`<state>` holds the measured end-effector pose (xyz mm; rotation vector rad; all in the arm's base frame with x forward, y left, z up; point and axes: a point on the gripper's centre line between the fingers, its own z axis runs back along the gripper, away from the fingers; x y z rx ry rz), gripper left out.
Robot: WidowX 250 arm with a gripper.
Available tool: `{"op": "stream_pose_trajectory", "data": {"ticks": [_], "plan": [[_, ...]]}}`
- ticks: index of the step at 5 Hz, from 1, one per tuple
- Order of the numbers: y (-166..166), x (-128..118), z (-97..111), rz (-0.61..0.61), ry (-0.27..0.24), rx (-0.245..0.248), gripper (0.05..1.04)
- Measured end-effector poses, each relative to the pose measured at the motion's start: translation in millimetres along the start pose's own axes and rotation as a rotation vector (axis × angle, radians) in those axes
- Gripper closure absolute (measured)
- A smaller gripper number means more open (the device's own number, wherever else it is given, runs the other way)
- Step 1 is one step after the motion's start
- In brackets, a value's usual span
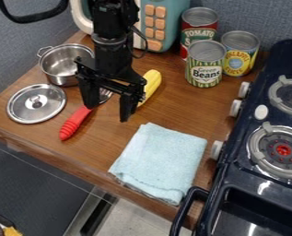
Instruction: Picks up the red fork and drops it
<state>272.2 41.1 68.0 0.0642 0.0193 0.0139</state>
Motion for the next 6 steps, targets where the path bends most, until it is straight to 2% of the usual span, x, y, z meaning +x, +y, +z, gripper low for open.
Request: {"op": "stream_pose_trajectory", "data": {"ticks": [1, 2, 4, 5, 6], "plan": [[-1, -2, -7, -0.006, 0.026, -0.004, 0.083], [16, 0, -7, 0.023, 0.022, -0.006, 0.083], [45, -2, -19, 0.057, 0.067, 0.023, 0.083], [52, 2, -26, 0.018, 0.093, 0.053, 0.083], [57, 12, -30, -0.005, 0.083, 0.072, 0.083]]}}
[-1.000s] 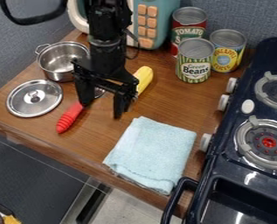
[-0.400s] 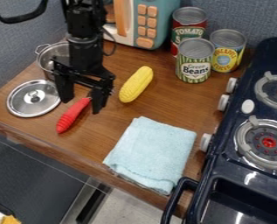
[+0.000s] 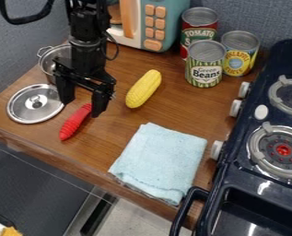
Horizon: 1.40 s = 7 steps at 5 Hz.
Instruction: Picks up the red fork and drops it
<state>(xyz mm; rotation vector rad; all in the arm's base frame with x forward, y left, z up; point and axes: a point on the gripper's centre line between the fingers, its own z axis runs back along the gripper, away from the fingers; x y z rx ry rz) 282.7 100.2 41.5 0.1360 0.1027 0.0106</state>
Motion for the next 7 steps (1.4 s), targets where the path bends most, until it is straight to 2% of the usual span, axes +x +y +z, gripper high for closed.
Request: {"op": "stream_pose_trajectory", "data": {"ticks": [2, 3, 4, 5, 7], "plan": [[2, 6, -25, -0.014, 0.058, 0.017, 0.083], [1, 3, -29, -0.029, 0.073, 0.013, 0.083], [4, -6, -35, -0.011, 0.089, -0.009, 0.083], [3, -5, -36, -0.007, 0.078, -0.03, 0.15], [-2, -5, -36, 0.006, 0.044, -0.055, 0.671]]}}
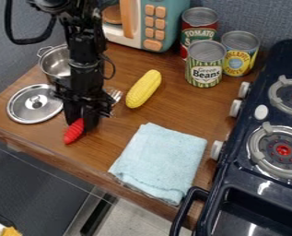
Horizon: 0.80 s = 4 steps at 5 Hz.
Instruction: Picks up the red fork and drops it
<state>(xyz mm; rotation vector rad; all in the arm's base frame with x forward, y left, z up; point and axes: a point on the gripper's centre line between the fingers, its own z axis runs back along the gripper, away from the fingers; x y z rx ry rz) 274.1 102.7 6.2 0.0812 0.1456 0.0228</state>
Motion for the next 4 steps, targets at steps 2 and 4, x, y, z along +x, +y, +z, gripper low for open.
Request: {"op": "stream_pose_trajectory", "data": {"ticks": [2, 4], "plan": [[1, 0, 2, 0.008, -0.002, 0.01, 0.692], [2, -3, 38, 0.024, -0.087, 0.013, 0.693]]}}
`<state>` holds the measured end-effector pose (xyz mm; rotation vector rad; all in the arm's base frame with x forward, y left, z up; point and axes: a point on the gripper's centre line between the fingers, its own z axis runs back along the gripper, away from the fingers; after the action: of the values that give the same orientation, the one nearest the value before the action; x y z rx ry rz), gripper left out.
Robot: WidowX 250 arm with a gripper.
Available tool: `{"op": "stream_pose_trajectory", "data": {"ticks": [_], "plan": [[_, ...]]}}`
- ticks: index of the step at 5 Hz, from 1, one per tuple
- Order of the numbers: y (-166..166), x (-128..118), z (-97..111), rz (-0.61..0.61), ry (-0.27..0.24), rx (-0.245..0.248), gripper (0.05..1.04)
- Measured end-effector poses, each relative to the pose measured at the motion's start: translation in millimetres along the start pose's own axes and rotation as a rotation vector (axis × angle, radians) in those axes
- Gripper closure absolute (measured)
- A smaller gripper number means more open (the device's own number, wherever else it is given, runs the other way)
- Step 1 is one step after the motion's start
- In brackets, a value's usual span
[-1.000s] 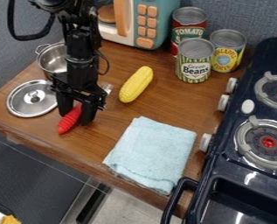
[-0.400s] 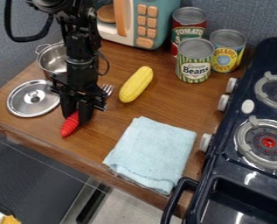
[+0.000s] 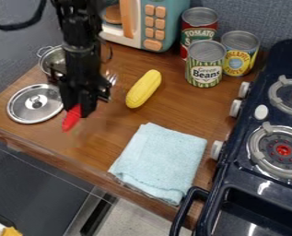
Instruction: Picks up the red fork and drops it
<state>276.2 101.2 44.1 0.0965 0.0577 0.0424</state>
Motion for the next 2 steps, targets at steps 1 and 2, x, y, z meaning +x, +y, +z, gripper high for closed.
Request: {"op": "stream_pose_trajectory", "data": {"ticks": [1, 2], "plan": [[1, 1, 5, 0.002, -0.004, 0.001, 0.693], [4, 12, 10, 0.009, -0.021, 0.003, 0.693]]}}
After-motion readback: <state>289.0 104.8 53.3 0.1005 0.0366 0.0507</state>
